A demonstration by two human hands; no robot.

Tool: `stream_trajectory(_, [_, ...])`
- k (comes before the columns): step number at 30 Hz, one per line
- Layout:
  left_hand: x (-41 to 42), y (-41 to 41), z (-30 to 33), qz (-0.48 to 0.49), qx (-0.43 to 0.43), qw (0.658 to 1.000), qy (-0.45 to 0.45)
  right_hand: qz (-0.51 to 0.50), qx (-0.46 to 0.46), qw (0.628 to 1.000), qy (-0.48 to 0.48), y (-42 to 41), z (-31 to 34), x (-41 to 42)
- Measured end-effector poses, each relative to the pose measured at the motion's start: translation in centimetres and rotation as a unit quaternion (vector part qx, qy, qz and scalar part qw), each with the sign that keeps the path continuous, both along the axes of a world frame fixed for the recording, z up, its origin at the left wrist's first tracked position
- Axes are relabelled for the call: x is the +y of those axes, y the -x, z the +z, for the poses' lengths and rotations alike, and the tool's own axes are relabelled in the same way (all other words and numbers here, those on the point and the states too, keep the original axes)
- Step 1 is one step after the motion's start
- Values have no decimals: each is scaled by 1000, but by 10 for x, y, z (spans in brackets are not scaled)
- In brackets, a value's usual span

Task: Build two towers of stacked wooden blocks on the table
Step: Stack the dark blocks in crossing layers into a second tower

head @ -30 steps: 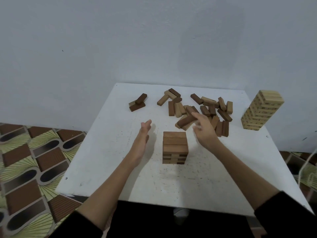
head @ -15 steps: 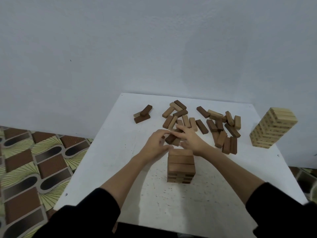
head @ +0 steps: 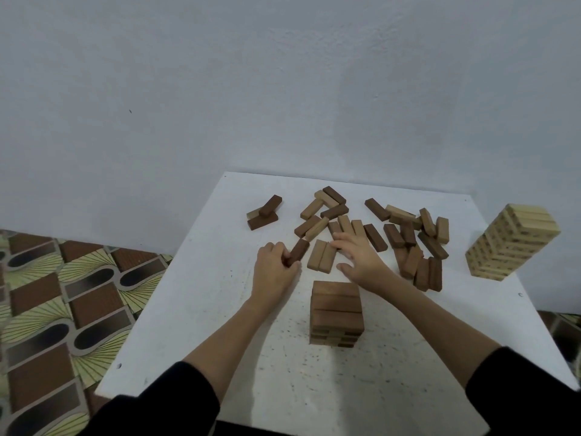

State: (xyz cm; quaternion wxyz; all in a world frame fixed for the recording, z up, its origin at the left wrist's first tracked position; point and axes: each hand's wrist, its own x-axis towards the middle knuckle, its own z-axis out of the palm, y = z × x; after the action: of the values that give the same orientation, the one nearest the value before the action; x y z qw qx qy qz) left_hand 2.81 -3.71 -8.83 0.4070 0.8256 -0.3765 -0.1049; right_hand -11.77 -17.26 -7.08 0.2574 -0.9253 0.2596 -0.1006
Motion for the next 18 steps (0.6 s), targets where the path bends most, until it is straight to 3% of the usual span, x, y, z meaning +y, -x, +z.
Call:
stream_trajectory(4, [-5, 0, 0, -39, 36, 998, 18, 12, 13, 1000, -5, -4, 2, 1])
stream_trajectory(10, [-4, 3, 12, -137, 106, 985, 5, 4, -3, 995, -97, -9, 11, 4])
stream_trajectory(18, [-11, -5, 15, -229, 79, 970, -22, 40, 17, 990, -133, -13, 14, 5])
